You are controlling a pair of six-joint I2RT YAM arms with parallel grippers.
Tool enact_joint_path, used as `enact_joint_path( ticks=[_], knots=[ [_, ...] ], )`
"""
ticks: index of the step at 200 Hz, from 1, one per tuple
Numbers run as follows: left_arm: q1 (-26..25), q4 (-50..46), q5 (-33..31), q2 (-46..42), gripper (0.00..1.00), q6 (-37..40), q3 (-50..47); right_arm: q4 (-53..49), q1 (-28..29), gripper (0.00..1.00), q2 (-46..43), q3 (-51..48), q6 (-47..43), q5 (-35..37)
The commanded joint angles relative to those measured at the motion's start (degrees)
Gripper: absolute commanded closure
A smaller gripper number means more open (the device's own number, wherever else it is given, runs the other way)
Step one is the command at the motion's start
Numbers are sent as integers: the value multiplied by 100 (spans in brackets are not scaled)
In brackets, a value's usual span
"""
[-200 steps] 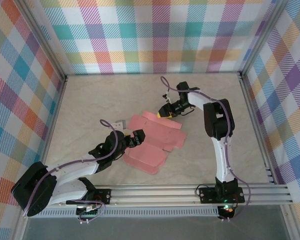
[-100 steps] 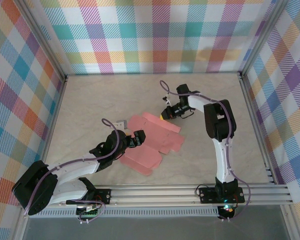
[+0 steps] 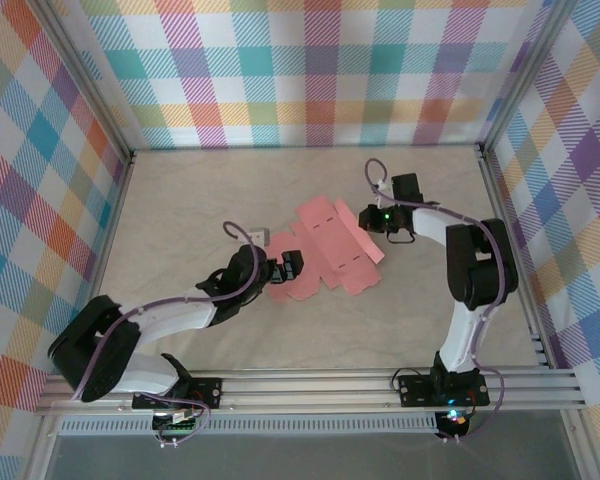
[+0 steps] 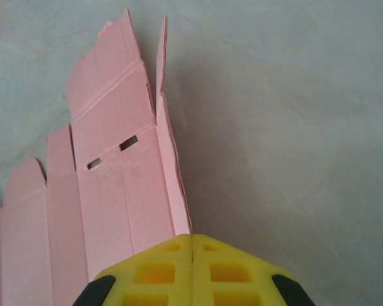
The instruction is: Fold the paper box
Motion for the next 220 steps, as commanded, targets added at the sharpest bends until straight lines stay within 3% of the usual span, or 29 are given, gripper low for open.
enact_joint_path(
  ticks=[1,13,26,57,81,122,171,220],
  knots=[
    [21,361,338,395,0,162,391,699,66,100,-677,-816,1077,368],
    [57,385,493,573,0,187,541,807,66,100,-1011,-1201,1208,285],
    [79,415,608,779,0,212,697,750,65,92,-1225,-1409,1195,149],
    [163,598,841,1337,0,201,969,551,50,49,-1190,-1365,990,-182],
    [244,818,810,1517,0,62,847,531,10,38,-1027,-1240,943,-215],
    [326,904,804,1549,0,-127,491,245,-230,36,-621,-925,683,-435],
    [445,1182,769,1750,0,-336,188,181,-233,48,-276,-846,572,-891],
    [506,1291,795,1854,0,-409,95,43,-238,64,-350,-937,376,-863]
  ],
)
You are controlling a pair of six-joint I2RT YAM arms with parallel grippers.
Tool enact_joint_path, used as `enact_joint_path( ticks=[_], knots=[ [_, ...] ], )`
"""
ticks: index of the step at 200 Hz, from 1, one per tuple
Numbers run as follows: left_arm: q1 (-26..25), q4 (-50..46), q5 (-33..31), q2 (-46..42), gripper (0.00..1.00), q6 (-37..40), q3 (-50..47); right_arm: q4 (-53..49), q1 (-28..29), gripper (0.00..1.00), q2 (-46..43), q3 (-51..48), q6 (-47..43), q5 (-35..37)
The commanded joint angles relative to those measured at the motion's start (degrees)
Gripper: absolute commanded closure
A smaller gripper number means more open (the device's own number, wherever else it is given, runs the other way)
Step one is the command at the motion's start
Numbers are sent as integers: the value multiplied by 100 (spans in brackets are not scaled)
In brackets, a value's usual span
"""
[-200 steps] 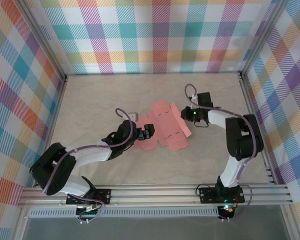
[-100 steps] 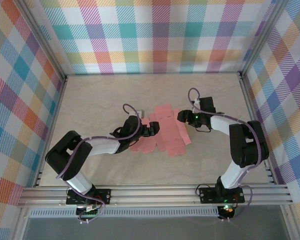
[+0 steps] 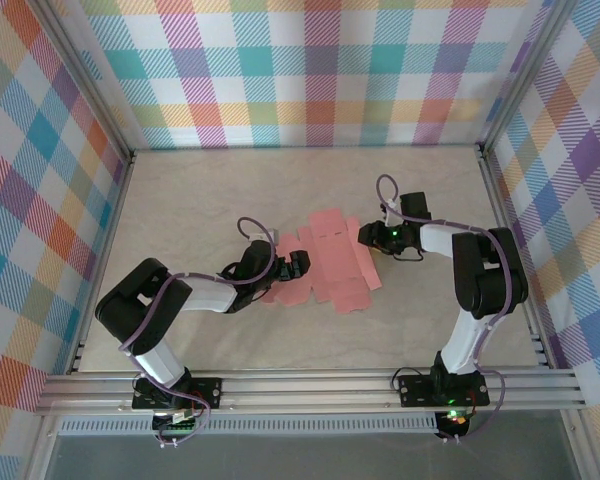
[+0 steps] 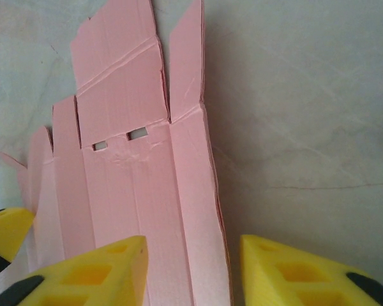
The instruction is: Fold the paper box
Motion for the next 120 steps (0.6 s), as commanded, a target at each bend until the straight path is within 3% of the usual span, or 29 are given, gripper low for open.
enact_joint_path(
  ticks=[1,48,85,120],
  knots=[
    [58,183,45,109,0,-141,-137,-154,10,64,-22,14,-201,-153],
    [59,205,79,129,0,-165,-150,-114,6,81,-71,-48,-339,-131],
    [67,178,66,93,0,-172,-166,-19,10,75,-255,-209,-404,-156],
    [67,157,48,65,0,-161,-167,125,4,76,-453,-503,-443,-208]
  ],
)
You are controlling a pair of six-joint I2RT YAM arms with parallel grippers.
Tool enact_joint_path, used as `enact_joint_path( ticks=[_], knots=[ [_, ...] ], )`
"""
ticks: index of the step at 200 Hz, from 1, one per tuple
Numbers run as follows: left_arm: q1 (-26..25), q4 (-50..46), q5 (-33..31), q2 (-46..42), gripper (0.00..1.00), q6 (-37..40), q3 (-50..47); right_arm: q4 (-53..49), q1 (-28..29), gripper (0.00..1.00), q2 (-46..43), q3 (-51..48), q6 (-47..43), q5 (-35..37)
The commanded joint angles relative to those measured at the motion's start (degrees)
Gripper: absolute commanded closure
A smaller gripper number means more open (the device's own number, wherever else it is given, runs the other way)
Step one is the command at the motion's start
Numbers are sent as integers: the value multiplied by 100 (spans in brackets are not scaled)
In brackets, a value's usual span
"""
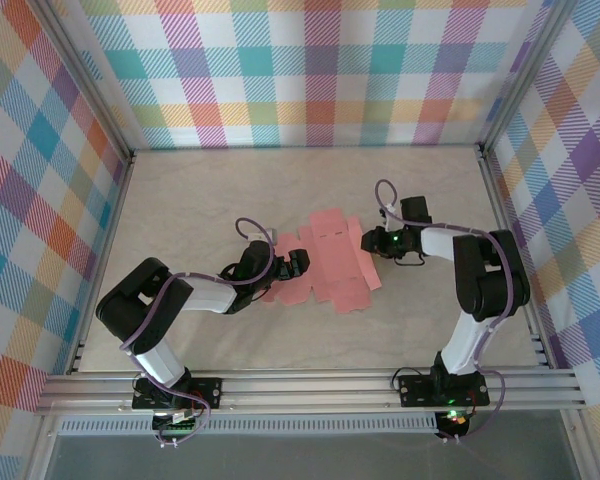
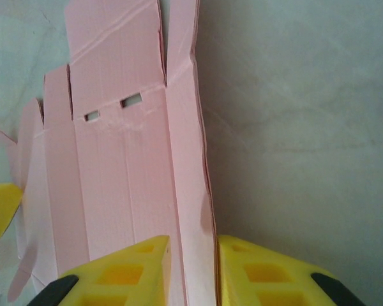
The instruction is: Fold the paper box
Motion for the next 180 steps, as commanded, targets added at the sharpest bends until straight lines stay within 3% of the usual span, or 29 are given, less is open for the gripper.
enact_joint_path(
  ticks=[1,22,62,126,180],
  knots=[
    [47,-59,49,35,0,-60,-111,156,8,76,-280,-195,-146,-169],
    [47,-62,70,61,0,-51,-90,236,4,81,-350,-281,-146,-153],
    [47,-58,134,65,0,-62,-66,256,10,100,-412,-282,-150,-134],
    [47,-153,294,-409,0,-27,-29,-440,145,100,-648,16,-499,586],
    [219,-1604,98,-1667,0,1012,272,-1552,770,100,-540,818,-959,2283]
  ],
)
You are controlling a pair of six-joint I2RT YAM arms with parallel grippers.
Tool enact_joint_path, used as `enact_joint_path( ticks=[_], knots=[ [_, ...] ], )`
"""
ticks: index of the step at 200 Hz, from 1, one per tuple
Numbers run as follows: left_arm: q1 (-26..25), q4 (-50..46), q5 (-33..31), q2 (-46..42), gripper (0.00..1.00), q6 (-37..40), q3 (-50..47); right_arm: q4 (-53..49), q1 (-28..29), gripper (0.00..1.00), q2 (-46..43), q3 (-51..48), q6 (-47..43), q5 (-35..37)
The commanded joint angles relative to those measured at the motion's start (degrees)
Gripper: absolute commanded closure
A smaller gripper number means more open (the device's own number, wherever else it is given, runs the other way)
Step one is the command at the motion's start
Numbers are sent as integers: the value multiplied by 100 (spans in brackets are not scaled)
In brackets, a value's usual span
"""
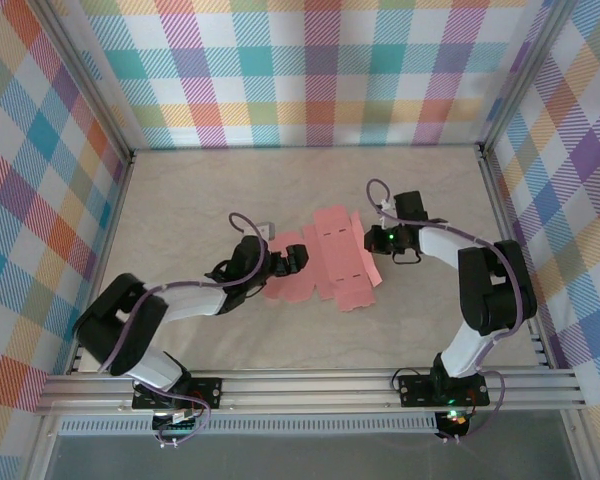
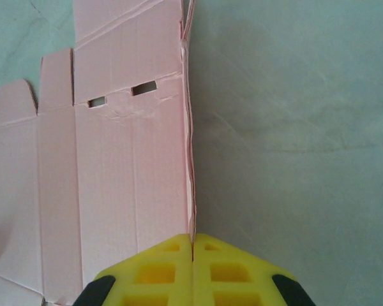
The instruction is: Fold the paper box
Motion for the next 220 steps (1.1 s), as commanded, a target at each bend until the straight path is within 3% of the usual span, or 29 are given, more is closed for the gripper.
enact_joint_path(
  ticks=[1,19,54,174,220],
  knots=[
    [170,-831,-80,-560,0,665,210,-691,273,100,-26,427,-432,1021],
    [411,-1024,-104,-900,0,755,60,-911,481,100,42,643,-740,1714],
    [747,-993,-76,-1246,0,688,-281,-1093,656,100,129,831,-1038,2166],
    [858,-850,-12,-1123,0,429,-398,-944,2063,100,1012,1199,-2218,6169],
    [868,-866,-12,-1123,0,420,-381,-1026,2337,100,1532,1532,-2194,6890]
  ],
)
